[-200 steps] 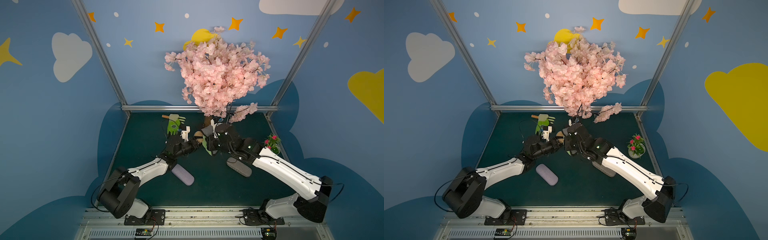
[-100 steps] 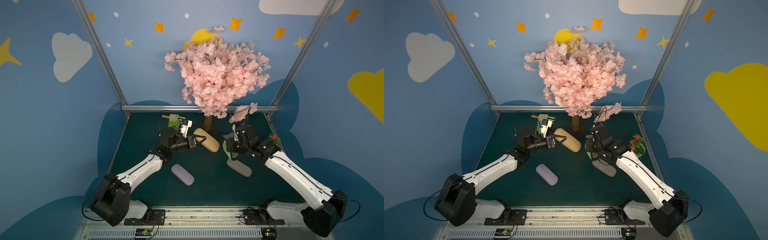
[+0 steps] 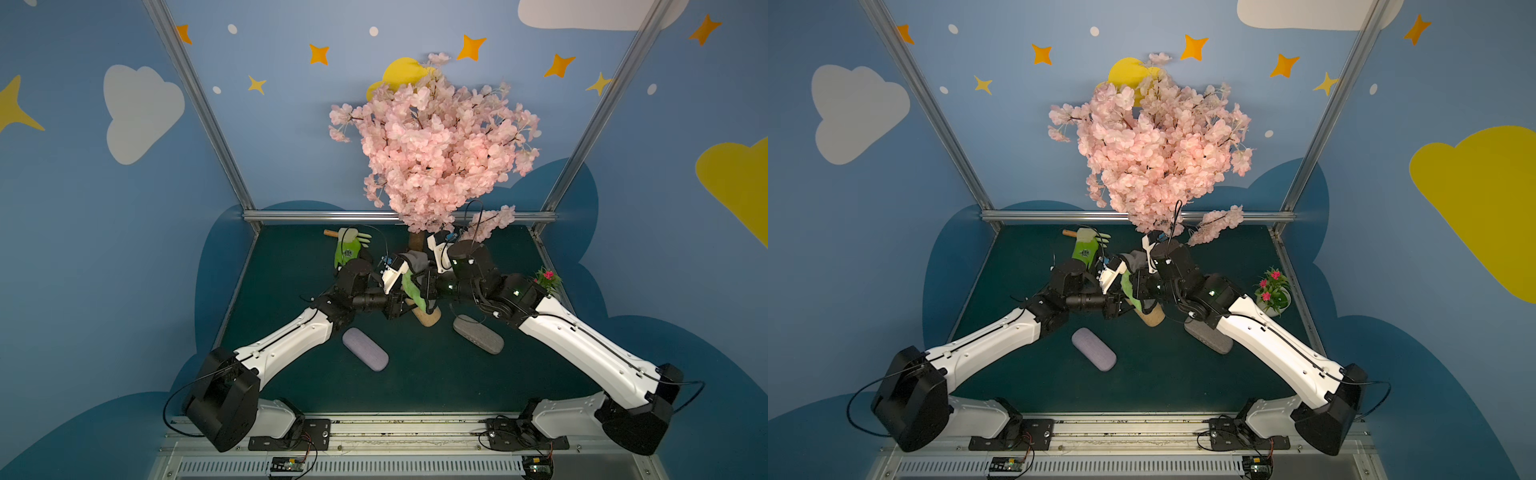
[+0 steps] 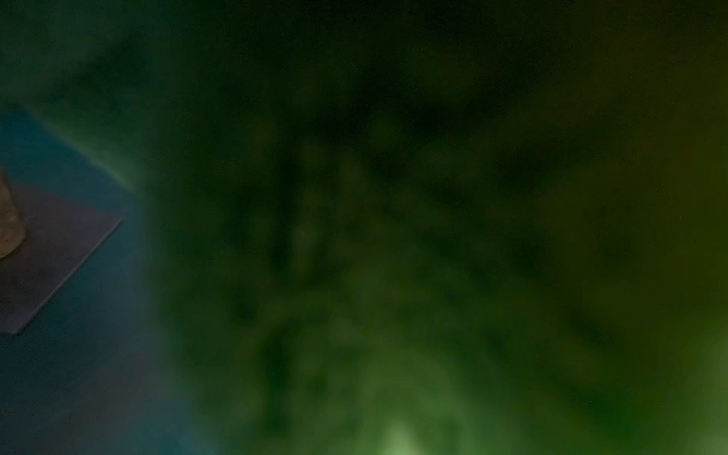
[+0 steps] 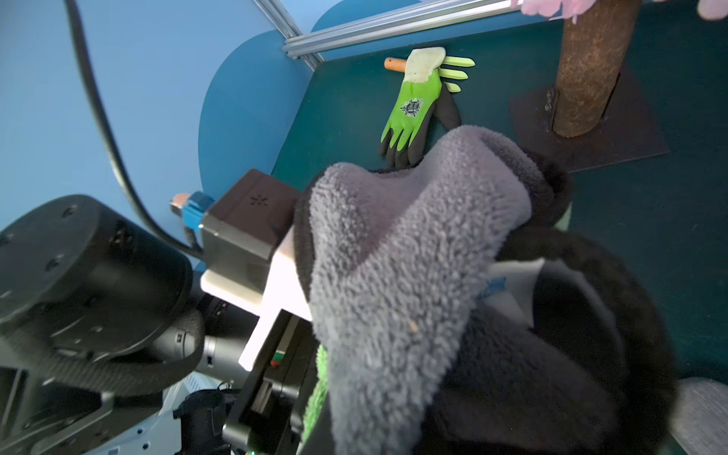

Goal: Wipe the eyeglass case
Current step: Wipe the dirt from the eyeglass case.

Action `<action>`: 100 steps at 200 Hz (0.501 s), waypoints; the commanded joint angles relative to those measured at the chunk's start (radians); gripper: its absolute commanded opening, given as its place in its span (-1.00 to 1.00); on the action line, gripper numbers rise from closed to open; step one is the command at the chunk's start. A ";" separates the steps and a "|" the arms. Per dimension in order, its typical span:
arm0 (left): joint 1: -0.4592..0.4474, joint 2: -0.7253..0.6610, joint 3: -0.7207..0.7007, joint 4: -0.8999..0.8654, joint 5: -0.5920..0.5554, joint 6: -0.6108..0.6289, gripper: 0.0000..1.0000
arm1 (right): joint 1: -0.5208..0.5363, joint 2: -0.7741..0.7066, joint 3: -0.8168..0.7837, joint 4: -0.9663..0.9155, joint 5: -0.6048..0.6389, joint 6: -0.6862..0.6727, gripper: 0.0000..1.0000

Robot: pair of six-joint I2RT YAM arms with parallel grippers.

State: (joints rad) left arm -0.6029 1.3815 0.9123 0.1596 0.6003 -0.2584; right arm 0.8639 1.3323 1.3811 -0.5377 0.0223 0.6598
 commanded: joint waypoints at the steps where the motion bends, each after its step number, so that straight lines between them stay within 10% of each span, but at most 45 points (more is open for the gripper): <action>1: -0.014 -0.068 -0.006 0.137 -0.037 0.014 -0.95 | -0.041 -0.012 -0.117 0.000 0.026 0.085 -1.00; 58: 0.014 -0.172 -0.051 0.158 -0.110 0.030 -0.95 | -0.200 -0.140 -0.219 -0.108 0.005 0.024 -1.00; 100: 0.013 -0.111 -0.078 0.184 -0.171 -0.061 -0.95 | -0.117 -0.138 -0.085 -0.086 0.047 -0.012 -1.00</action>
State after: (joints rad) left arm -0.5919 1.2289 0.8486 0.3027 0.4866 -0.2646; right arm 0.6827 1.2156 1.2007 -0.6479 0.0273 0.6846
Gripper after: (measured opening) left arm 0.377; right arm 0.119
